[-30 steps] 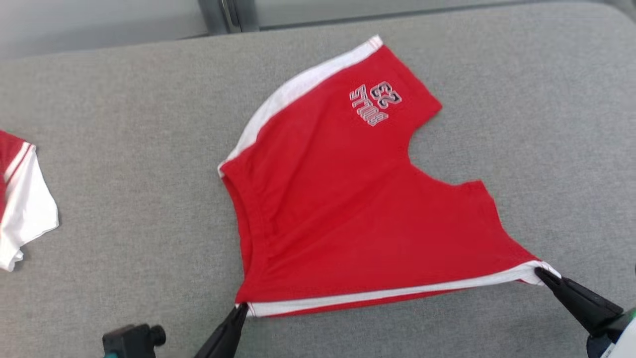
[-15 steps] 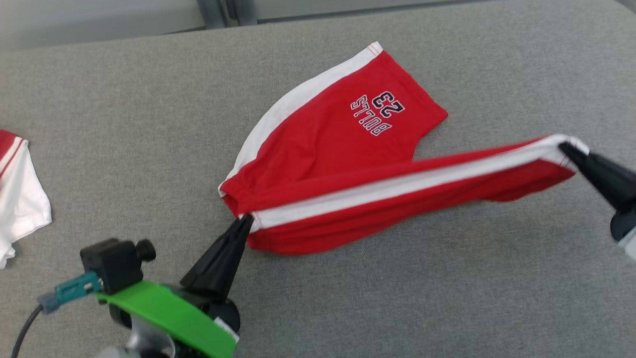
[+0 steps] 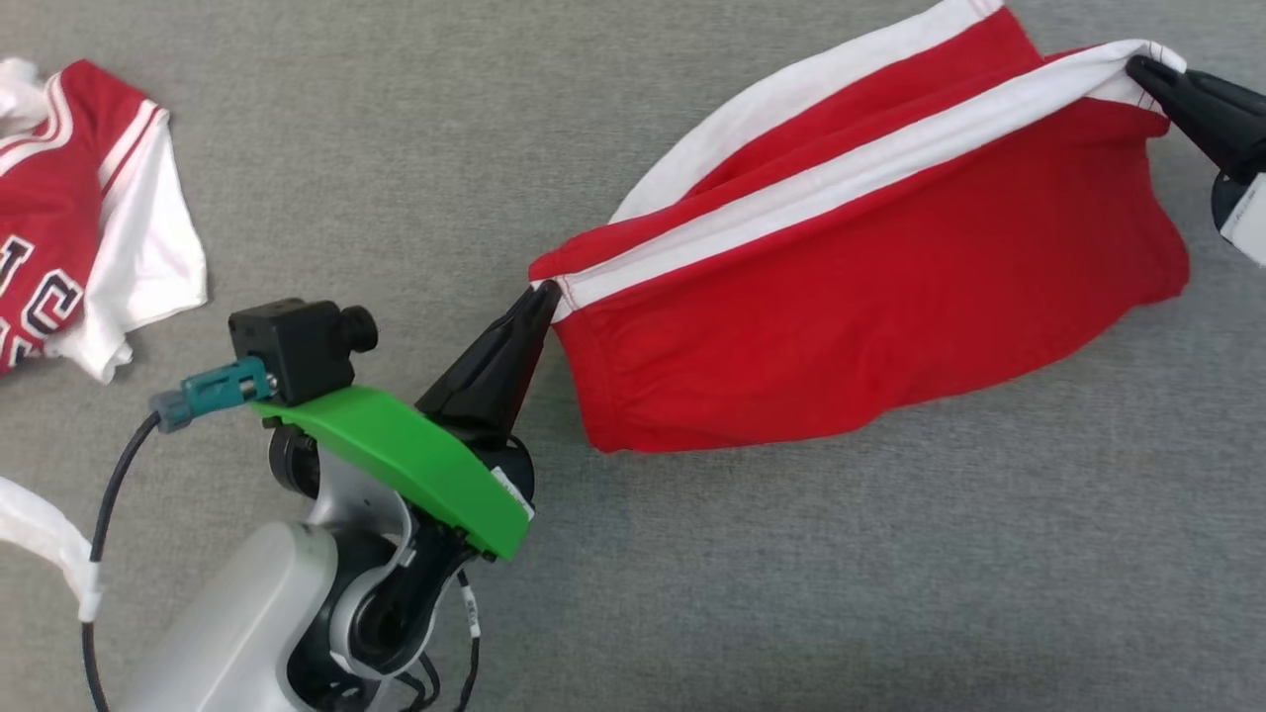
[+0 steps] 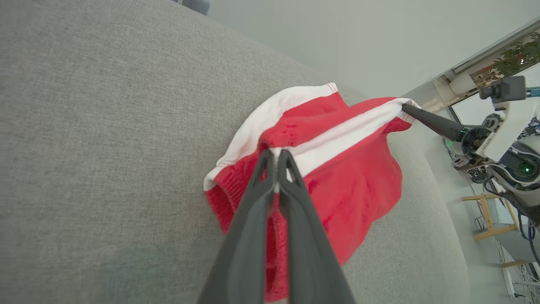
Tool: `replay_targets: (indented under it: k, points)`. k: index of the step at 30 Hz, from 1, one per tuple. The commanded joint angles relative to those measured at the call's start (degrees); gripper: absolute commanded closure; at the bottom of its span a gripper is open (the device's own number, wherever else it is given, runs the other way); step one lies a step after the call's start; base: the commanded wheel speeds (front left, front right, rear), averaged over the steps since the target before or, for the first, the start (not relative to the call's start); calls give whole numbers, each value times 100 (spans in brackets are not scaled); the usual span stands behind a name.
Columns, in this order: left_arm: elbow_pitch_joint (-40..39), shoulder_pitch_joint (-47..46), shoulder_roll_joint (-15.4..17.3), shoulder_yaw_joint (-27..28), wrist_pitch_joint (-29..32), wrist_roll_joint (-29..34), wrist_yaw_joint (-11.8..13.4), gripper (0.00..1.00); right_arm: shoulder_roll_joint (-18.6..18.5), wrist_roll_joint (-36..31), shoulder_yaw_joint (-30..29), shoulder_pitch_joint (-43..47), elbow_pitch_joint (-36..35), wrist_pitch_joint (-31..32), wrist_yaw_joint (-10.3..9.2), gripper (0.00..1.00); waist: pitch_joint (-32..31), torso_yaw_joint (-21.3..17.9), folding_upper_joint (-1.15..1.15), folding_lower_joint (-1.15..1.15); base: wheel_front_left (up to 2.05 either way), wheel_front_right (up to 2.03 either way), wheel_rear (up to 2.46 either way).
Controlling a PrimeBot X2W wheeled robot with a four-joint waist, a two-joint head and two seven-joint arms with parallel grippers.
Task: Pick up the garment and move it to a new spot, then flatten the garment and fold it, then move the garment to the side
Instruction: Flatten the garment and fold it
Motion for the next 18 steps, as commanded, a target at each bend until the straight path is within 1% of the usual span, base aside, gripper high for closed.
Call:
replay_targets:
  k: [1,5,10,15,18]
  points:
    - [79,-181,-73,-12,0,14,-41,100,49,-83,51,-161,163,55,0,100,520,654,0,0,0,0,0]
    - [328,-395,-278,-94,53,-71,-126,100,185,-78,209,-455,524,241,0,100,503,768,0,0,0,0,0]
    - [609,-667,-485,-165,110,-96,-226,100,202,-101,310,-731,760,375,0,100,526,817,0,0,0,0,0]
    - [819,-840,-586,-163,89,-96,-287,100,186,-61,344,-953,928,384,0,100,537,828,0,0,0,0,0]
    - [917,-897,-612,-134,45,-74,-278,100,181,-104,370,-1060,1005,386,0,100,586,845,0,0,0,0,0]
